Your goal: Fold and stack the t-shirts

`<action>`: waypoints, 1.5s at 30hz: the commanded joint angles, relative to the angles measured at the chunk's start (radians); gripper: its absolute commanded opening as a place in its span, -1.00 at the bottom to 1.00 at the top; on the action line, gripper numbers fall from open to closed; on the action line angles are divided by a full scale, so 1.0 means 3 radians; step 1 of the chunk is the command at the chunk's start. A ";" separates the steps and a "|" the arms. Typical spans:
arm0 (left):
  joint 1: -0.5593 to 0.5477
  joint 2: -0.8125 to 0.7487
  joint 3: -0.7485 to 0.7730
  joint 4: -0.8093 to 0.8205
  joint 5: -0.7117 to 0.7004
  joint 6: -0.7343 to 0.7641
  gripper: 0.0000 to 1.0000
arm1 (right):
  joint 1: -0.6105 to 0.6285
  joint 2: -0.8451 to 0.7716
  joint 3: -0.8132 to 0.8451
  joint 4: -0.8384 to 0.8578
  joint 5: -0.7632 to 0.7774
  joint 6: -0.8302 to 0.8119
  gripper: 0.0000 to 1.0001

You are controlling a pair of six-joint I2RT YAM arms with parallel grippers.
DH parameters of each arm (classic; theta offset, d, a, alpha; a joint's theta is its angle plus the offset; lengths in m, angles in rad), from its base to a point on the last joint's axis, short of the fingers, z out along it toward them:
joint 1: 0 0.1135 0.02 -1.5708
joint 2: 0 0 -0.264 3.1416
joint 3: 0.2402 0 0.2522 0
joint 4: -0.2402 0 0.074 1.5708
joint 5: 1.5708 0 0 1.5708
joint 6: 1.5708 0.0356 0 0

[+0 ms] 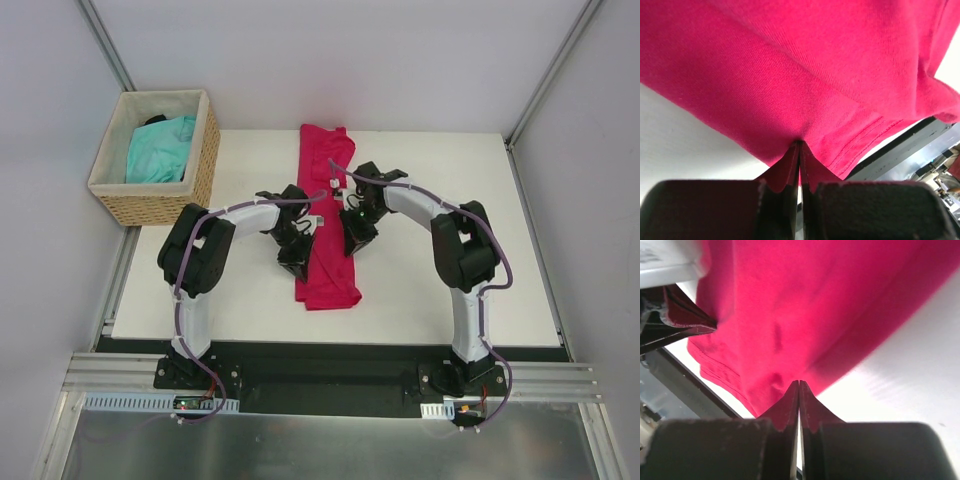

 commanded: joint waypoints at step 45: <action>-0.0038 -0.1282 -0.0436 -0.0689 -0.0233 0.0192 -0.14 | 0.0196 0.0415 0.0521 -0.0110 0.0630 -0.0188 -0.98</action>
